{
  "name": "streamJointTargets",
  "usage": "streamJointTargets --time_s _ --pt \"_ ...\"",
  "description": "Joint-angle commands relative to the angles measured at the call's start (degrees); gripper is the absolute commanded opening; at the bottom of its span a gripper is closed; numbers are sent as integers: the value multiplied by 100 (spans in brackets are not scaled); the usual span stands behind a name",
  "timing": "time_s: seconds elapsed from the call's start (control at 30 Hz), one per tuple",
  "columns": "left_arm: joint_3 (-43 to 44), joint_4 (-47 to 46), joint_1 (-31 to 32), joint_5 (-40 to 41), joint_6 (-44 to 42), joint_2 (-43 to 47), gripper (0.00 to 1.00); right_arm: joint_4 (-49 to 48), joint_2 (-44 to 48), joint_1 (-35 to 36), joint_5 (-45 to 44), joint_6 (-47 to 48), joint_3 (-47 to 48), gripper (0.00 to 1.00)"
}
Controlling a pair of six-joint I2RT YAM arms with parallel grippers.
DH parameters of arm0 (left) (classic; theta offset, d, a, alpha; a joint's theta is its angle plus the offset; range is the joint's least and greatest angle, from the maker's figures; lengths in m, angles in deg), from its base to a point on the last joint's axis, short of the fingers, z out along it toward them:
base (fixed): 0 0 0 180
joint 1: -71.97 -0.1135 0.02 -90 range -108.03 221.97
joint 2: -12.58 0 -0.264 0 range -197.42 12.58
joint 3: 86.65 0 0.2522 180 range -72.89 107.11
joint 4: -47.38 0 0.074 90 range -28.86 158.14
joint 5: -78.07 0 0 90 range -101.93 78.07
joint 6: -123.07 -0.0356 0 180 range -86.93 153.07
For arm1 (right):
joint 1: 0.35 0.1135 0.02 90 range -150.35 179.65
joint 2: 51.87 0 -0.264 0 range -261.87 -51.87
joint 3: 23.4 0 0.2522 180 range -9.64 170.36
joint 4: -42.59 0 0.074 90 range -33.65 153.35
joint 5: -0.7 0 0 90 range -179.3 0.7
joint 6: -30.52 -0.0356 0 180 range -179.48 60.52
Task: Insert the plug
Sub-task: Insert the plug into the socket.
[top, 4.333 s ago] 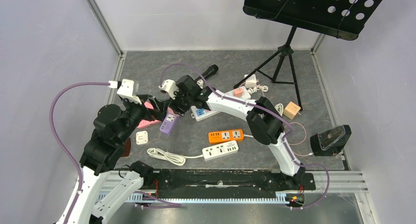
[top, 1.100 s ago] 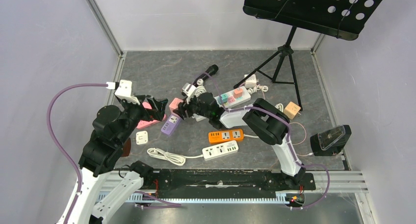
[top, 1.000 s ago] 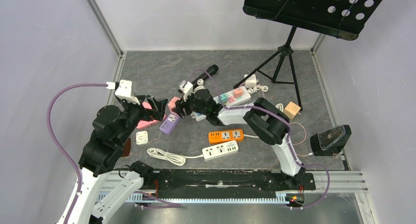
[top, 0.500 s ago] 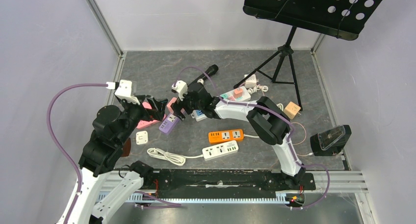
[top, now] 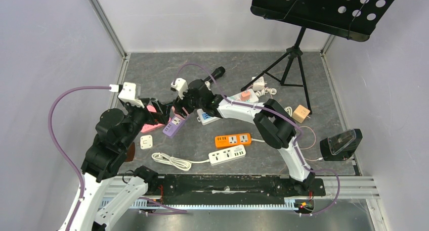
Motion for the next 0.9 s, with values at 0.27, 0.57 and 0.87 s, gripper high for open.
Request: streamJointTargets --time_s 0.27,0.57,0.87 --pt "-34 -103 -8 151 -232 -84 98 79 94 18 -333 -47 -592 83" --pt "1 -115 -8 154 -249 -81 98 -497 343 19 -147 -141 -799 98" --pt "10 -115 -5 164 -267 -71 98 -1033 393 20 -169 -257 -835 98"
